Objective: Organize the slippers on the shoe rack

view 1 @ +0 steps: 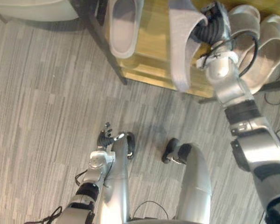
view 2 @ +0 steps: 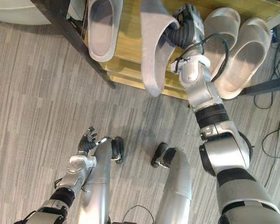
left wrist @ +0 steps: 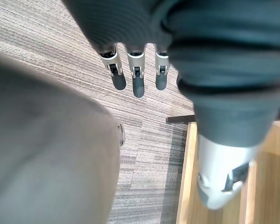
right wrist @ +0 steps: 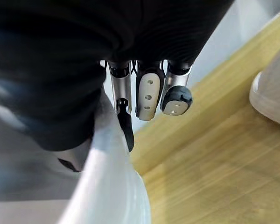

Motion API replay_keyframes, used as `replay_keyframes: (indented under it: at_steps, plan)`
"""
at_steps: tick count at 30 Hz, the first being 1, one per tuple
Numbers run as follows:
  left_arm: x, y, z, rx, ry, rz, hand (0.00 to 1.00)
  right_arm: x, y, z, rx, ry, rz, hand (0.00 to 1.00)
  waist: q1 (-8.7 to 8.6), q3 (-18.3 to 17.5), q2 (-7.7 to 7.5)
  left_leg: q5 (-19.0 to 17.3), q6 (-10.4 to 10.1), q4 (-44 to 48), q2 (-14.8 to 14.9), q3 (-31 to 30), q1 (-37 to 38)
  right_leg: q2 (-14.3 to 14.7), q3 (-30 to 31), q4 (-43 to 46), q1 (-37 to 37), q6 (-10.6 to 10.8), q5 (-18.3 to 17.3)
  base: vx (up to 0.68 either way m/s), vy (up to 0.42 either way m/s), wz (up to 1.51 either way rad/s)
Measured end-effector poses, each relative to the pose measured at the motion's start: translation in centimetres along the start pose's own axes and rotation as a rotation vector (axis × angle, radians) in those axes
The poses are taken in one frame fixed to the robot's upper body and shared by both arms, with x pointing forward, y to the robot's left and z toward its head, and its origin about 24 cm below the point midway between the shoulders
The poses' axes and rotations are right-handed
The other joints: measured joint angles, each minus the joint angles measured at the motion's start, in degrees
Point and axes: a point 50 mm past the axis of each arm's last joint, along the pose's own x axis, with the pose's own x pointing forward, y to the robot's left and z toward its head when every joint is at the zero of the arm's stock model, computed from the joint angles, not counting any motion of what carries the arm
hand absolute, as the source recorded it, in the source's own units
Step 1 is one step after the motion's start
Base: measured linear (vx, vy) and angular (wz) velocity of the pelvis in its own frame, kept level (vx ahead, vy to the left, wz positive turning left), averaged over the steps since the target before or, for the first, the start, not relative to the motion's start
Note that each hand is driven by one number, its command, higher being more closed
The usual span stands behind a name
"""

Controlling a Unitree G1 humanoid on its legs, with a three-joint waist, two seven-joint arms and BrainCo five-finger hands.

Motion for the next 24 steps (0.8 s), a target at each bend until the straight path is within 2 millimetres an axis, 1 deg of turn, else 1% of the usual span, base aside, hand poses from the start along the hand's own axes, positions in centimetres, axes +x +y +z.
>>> replay_keyframes:
  at_steps: [4,8,12,13,15,18,21,24]
  plan:
    - [0.2,-0.2,0.3,-0.021,-0.004,0.005,0.0,0.8,-0.3,-0.8,-0.062,0.063,-0.009,1.0,0.45,0.0,0.0,0.35,-0.01,-0.14,-0.2,-0.12,-0.68,-0.48,-0.62,0.25,-0.34,-0.16,-0.09,0.01,0.016,0.09]
    - [0.4,-0.4,0.5,-0.035,-0.01,0.004,0.0,1.6,-0.9,-0.7,-0.103,0.087,-0.034,1.0,0.46,-0.33,0.02,1.56,-0.37,-1.0,-1.0,-1.06,-1.96,-1.08,-1.69,0.08,-0.85,-0.44,-0.24,-0.01,0.004,0.16]
    - [0.7,-0.8,0.9,-0.042,-0.016,-0.001,0.0,2.1,-1.2,-0.6,-0.064,0.13,-0.09,1.0,0.7,-0.98,-0.05,2.75,-0.95,-1.47,-1.82,-2.06,-3.6,-1.97,-2.88,0.74,-1.72,-1.28,-0.68,-0.02,-0.012,0.22]
    - [0.7,-1.0,1.0,-0.052,-0.018,0.004,0.0,2.2,-1.4,-0.6,-0.05,0.142,-0.105,0.0,1.03,-0.98,-0.05,3.27,-1.13,-1.87,-1.94,-2.23,-3.83,-2.12,-3.2,0.73,-1.86,-1.42,-0.68,-0.01,-0.016,0.15]
    - [0.8,-1.2,1.1,-0.065,-0.021,0.008,0.0,2.3,-1.6,-1.0,-0.054,0.174,-0.119,0.0,1.51,-1.04,-0.04,3.77,-1.48,-2.15,-2.04,-2.66,-4.19,-2.25,-3.87,0.79,-1.89,-1.81,-0.83,-0.01,-0.015,0.15]
    - [0.9,-1.6,1.3,-0.072,-0.025,-0.003,0.0,2.4,-2.2,-1.3,-0.034,0.199,-0.161,0.0,1.84,-1.63,-0.01,4.8,-2.07,-2.89,-2.65,-3.8,-5.32,-2.69,-5.15,0.82,-2.31,-2.32,-1.02,-0.01,-0.014,0.17]
    - [0.9,-1.8,1.4,-0.083,-0.024,-0.006,0.0,2.4,-2.3,-1.5,-0.04,0.218,-0.175,0.0,2.25,-2.22,-0.03,5.61,-2.45,-3.36,-2.88,-4.25,-6.22,-2.98,-5.75,1.0,-3.03,-2.71,-1.09,0.0,-0.006,0.13]
    - [0.9,-1.9,1.4,-0.086,-0.025,-0.008,0.0,2.4,-2.5,-1.5,-0.036,0.223,-0.194,0.0,2.35,-2.29,-0.06,6.28,-2.71,-4.07,-3.15,-4.37,-6.49,-3.17,-5.88,1.03,-3.4,-2.92,-1.15,0.0,-0.001,0.1]
